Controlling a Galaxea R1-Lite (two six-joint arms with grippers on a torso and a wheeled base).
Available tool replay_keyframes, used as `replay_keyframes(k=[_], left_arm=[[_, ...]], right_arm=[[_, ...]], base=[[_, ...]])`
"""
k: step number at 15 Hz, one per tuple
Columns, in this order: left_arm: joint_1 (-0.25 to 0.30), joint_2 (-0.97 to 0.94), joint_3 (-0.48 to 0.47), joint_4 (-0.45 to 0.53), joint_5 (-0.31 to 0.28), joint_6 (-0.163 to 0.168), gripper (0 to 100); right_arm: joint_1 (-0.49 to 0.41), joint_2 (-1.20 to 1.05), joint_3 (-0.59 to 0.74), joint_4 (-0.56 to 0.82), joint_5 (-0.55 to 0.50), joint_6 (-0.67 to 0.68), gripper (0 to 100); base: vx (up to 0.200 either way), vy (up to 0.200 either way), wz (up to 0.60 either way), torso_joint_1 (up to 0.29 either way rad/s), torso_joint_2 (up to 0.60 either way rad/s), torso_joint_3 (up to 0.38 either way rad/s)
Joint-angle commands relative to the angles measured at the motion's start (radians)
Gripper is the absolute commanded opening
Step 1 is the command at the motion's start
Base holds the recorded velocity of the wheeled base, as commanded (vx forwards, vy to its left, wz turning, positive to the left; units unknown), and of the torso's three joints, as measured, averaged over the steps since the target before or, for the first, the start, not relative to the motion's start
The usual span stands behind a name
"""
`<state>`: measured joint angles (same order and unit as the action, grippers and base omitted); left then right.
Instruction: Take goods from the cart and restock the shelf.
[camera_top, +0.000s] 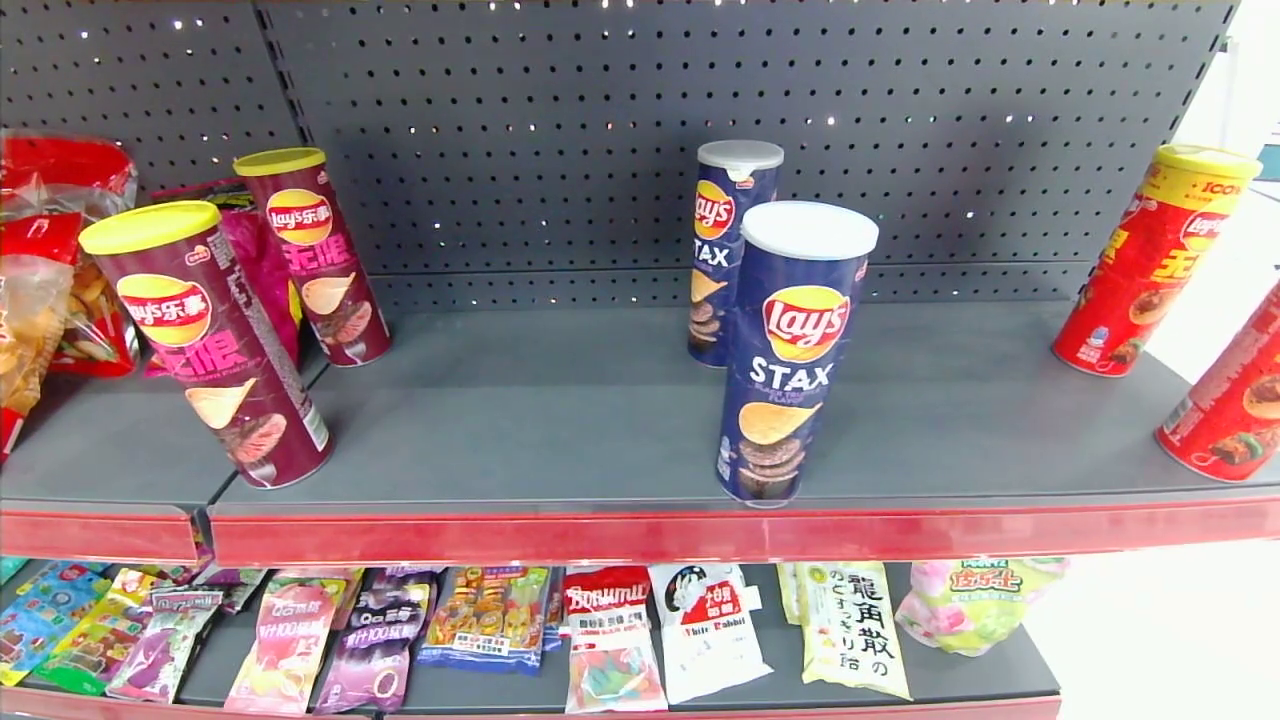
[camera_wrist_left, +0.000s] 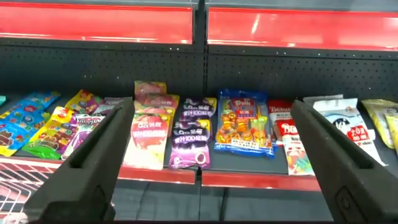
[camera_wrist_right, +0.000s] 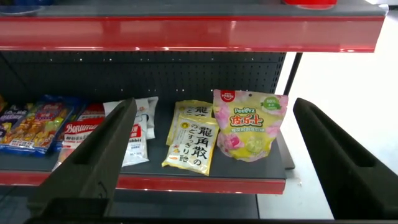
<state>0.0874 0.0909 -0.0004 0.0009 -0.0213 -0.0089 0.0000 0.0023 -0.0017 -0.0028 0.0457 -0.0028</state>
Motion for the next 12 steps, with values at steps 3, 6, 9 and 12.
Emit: replay_keyframes(k=[3, 6, 9, 12], left_arm=[[0.000, 0.003, 0.000, 0.001, 0.000, 0.000, 100], [0.000, 0.003, 0.000, -0.001, 0.000, 0.000, 100], [-0.110, -0.071, 0.000, -0.002, -0.002, 0.001, 100], [-0.086, -0.089, 0.000, -0.001, -0.002, 0.003, 100]], right_arm=[[0.020, 0.091, -0.144, -0.029, 0.026, 0.049, 100], [0.087, 0.403, -0.442, -0.017, 0.057, 0.116, 100], [0.094, 0.716, -0.529, -0.033, 0.059, 0.032, 100], [0.138, 0.897, -0.561, -0.033, 0.089, -0.028, 100]], base=[[0.000, 0.000, 0.00, 0.000, 0.00, 0.000], [0.000, 0.000, 0.00, 0.000, 0.00, 0.000], [0.000, 0.000, 0.00, 0.000, 0.00, 0.000], [0.000, 0.000, 0.00, 0.000, 0.00, 0.000]])
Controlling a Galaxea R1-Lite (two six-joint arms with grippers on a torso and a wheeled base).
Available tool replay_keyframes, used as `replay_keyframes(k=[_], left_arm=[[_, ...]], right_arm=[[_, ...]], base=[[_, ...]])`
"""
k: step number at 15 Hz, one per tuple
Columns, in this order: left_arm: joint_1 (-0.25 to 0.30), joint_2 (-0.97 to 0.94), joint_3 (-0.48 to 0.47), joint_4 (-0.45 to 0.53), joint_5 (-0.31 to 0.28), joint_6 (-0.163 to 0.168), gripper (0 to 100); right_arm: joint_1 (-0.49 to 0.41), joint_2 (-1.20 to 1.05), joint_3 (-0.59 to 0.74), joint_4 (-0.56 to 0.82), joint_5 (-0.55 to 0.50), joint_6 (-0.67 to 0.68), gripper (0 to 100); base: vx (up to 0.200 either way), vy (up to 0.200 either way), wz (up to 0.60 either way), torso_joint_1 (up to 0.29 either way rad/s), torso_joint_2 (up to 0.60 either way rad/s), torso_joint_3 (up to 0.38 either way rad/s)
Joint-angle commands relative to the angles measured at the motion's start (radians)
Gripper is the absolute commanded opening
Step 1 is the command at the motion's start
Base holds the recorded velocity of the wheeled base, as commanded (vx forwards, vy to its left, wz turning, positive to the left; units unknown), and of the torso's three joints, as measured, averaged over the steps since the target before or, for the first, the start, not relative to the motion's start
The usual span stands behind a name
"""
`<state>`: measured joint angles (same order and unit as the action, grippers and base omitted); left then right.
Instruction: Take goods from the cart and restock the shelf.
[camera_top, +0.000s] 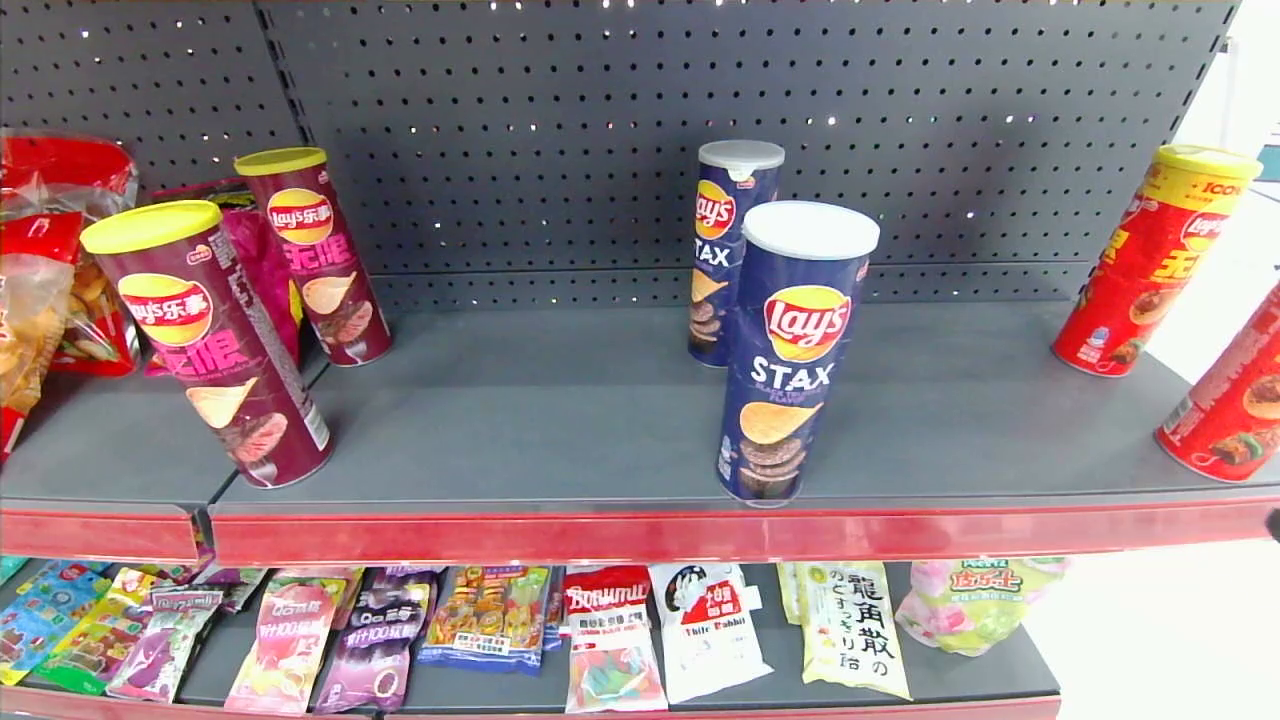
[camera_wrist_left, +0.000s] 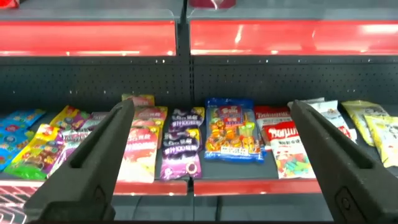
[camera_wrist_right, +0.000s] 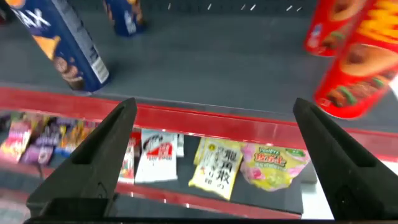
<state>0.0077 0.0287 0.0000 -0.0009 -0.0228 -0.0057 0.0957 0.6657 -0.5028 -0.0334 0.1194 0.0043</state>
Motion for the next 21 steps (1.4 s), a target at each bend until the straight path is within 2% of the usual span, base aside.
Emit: replay_keyframes(k=[1, 8, 14, 21], left_arm=[[-0.006, -0.027, 0.000, 0.001, 0.000, 0.000, 100], [-0.006, -0.027, 0.000, 0.001, 0.000, 0.000, 100], [-0.005, -0.029, 0.000, 0.001, 0.000, 0.000, 100], [-0.006, -0.027, 0.000, 0.001, 0.000, 0.000, 100]], right_arm=[[0.048, 0.302, -0.059, -0.002, 0.016, -0.038, 100], [0.108, 0.560, -0.105, -0.002, 0.016, -0.040, 100], [0.113, 0.723, -0.247, -0.003, 0.013, -0.036, 100], [0.214, 0.799, -0.286, -0.031, 0.011, -0.038, 100]], base=[[0.000, 0.000, 0.00, 0.000, 0.00, 0.000], [0.000, 0.000, 0.00, 0.000, 0.00, 0.000], [0.000, 0.000, 0.00, 0.000, 0.00, 0.000], [0.000, 0.000, 0.00, 0.000, 0.00, 0.000]])
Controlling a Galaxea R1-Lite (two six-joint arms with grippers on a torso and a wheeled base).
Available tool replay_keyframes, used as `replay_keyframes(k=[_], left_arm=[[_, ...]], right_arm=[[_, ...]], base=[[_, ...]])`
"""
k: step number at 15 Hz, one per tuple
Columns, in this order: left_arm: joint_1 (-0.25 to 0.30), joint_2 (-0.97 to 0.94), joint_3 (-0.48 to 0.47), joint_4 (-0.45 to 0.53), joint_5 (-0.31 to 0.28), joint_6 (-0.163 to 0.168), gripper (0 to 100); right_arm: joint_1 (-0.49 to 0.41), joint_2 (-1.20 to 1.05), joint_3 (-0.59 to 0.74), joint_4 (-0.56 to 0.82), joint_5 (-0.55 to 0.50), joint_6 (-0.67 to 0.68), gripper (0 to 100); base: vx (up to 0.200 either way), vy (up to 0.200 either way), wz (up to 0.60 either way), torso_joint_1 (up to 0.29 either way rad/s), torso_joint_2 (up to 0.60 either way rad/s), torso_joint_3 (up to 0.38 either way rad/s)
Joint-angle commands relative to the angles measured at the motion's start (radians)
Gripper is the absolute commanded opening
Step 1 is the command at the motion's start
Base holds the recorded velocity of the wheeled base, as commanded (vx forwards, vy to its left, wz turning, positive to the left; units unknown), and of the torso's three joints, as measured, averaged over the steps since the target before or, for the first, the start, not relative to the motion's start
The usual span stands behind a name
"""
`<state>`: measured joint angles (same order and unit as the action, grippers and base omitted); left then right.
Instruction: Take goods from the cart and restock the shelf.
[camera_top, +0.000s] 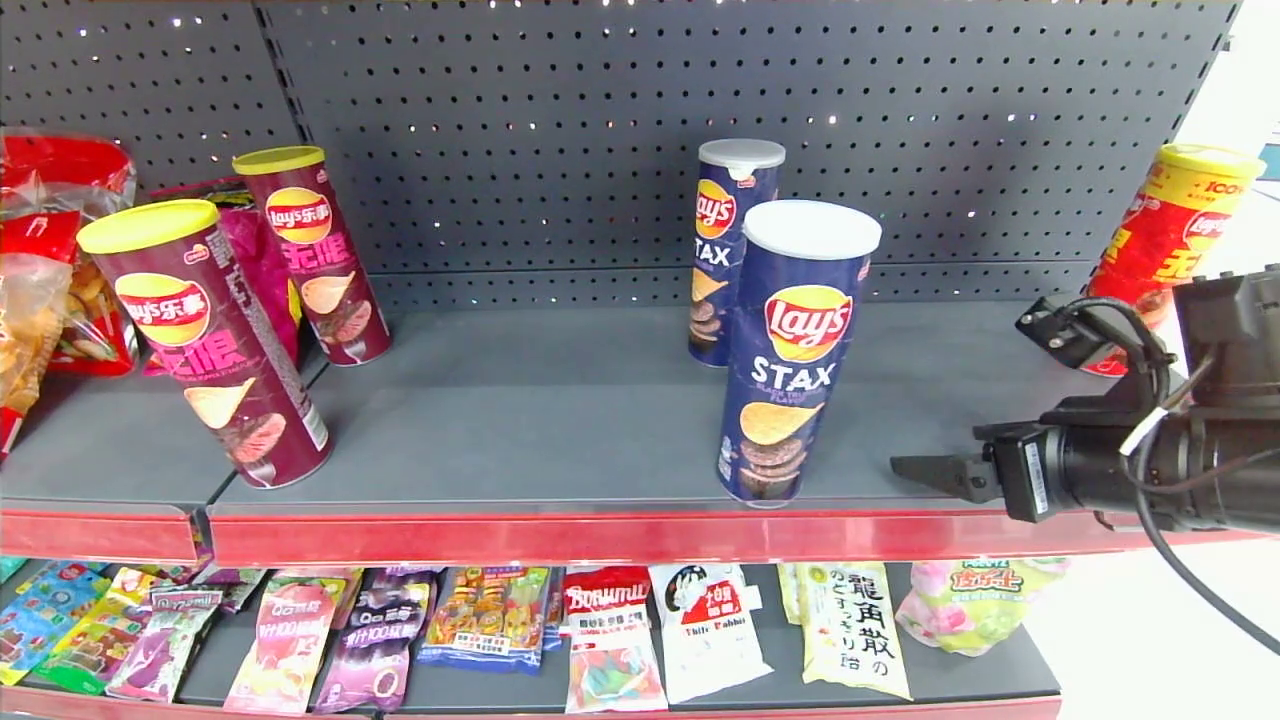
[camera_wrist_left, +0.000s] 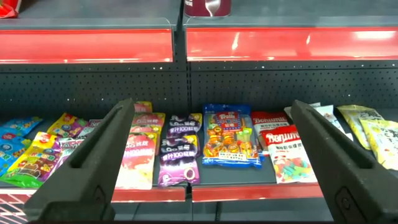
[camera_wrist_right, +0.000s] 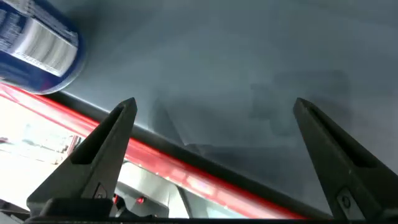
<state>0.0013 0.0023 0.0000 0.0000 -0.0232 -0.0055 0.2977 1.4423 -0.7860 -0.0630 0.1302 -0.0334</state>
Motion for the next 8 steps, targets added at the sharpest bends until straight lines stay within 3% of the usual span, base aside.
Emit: replay_keyframes(k=[1, 8], left_arm=[[0.002, -0.001, 0.000, 0.000, 0.000, -0.001, 100], [0.000, -0.001, 0.000, 0.000, 0.000, -0.001, 100]], right_arm=[[0.044, 0.047, -0.001, -0.035, -0.011, 0.000, 100], [0.110, 0.133, -0.067, -0.046, -0.029, 0.007, 100]], base=[[0.000, 0.000, 0.00, 0.000, 0.00, 0.000], [0.000, 0.000, 0.00, 0.000, 0.00, 0.000]])
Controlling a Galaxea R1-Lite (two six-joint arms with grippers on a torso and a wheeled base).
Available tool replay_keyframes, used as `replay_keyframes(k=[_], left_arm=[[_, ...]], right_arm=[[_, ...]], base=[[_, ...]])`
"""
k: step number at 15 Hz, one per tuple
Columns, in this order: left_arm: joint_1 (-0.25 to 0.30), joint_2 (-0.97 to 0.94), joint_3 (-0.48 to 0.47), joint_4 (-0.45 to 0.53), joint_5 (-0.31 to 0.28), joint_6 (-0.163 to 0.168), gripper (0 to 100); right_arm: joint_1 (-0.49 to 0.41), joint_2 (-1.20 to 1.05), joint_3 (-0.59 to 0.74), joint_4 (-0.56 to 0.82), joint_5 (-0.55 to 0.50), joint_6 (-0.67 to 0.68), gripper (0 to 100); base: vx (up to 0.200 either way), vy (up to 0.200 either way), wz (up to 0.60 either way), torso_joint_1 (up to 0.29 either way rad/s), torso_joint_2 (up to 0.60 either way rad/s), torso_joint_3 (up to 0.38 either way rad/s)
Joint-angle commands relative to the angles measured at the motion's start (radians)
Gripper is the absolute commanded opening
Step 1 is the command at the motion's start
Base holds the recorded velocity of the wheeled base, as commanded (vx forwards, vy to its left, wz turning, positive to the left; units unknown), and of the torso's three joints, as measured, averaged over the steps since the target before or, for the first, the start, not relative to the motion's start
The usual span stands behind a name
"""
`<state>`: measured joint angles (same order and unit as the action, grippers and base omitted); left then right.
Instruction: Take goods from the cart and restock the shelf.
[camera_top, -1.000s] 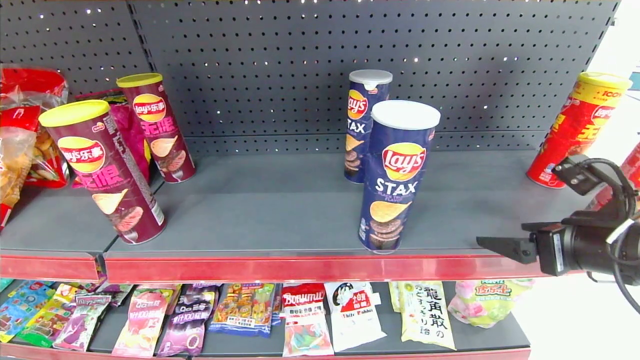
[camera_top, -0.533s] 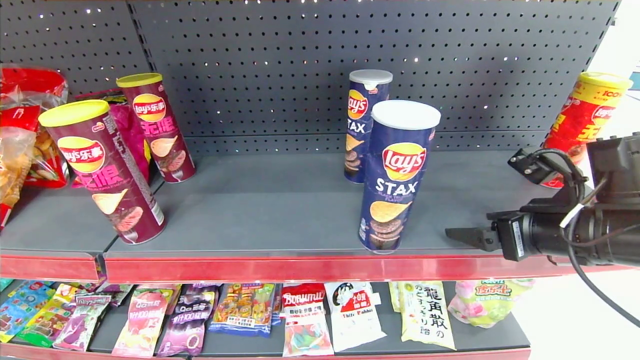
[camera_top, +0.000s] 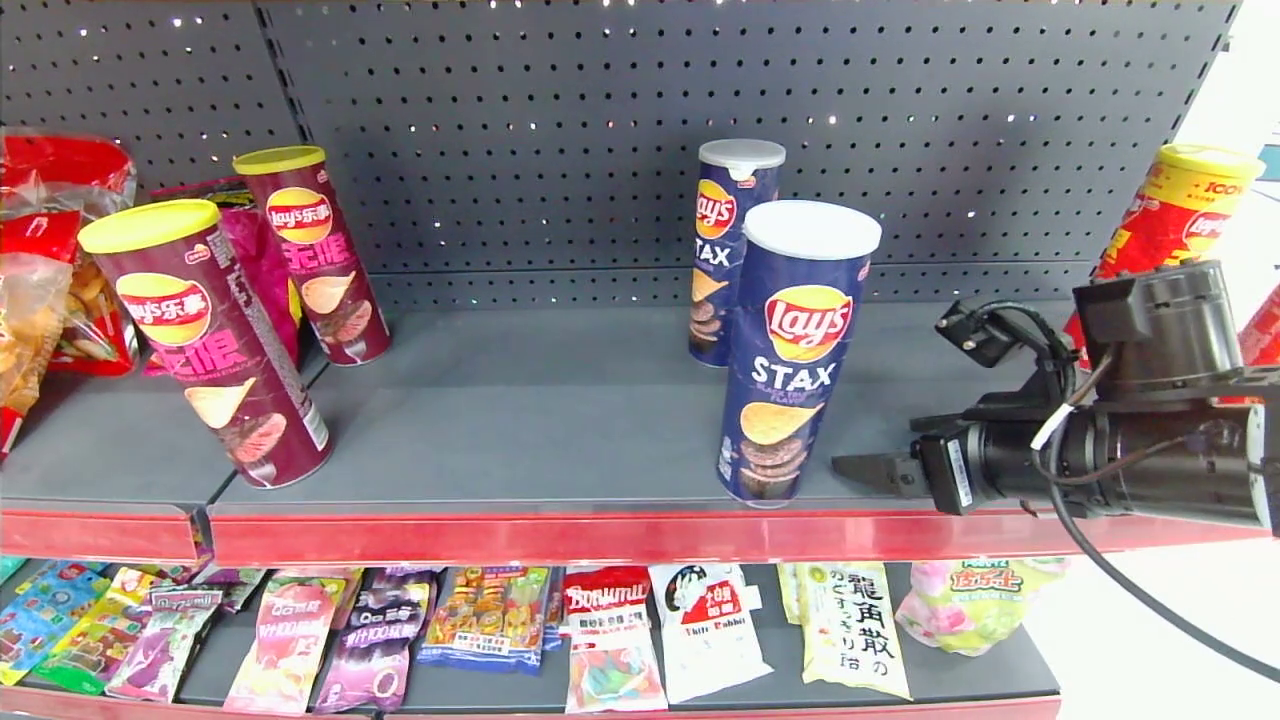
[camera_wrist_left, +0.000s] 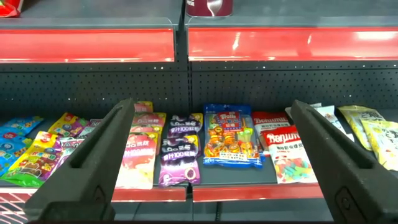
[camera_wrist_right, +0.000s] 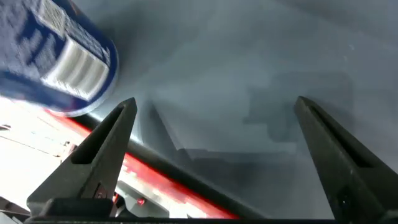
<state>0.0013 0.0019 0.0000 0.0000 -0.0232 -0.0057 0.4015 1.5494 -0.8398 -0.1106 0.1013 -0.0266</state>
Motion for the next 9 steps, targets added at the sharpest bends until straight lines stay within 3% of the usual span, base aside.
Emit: replay_keyframes(k=[1, 9], left_arm=[[0.000, 0.000, 0.000, 0.000, 0.000, 0.000, 100], [0.002, 0.000, 0.000, 0.000, 0.000, 0.000, 100]], right_arm=[[0.017, 0.029, -0.018, 0.002, 0.000, -0.001, 100], [0.054, 0.057, -0.025, 0.002, 0.000, -0.004, 100]], base=[[0.000, 0.000, 0.00, 0.000, 0.00, 0.000], [0.000, 0.000, 0.00, 0.000, 0.00, 0.000]])
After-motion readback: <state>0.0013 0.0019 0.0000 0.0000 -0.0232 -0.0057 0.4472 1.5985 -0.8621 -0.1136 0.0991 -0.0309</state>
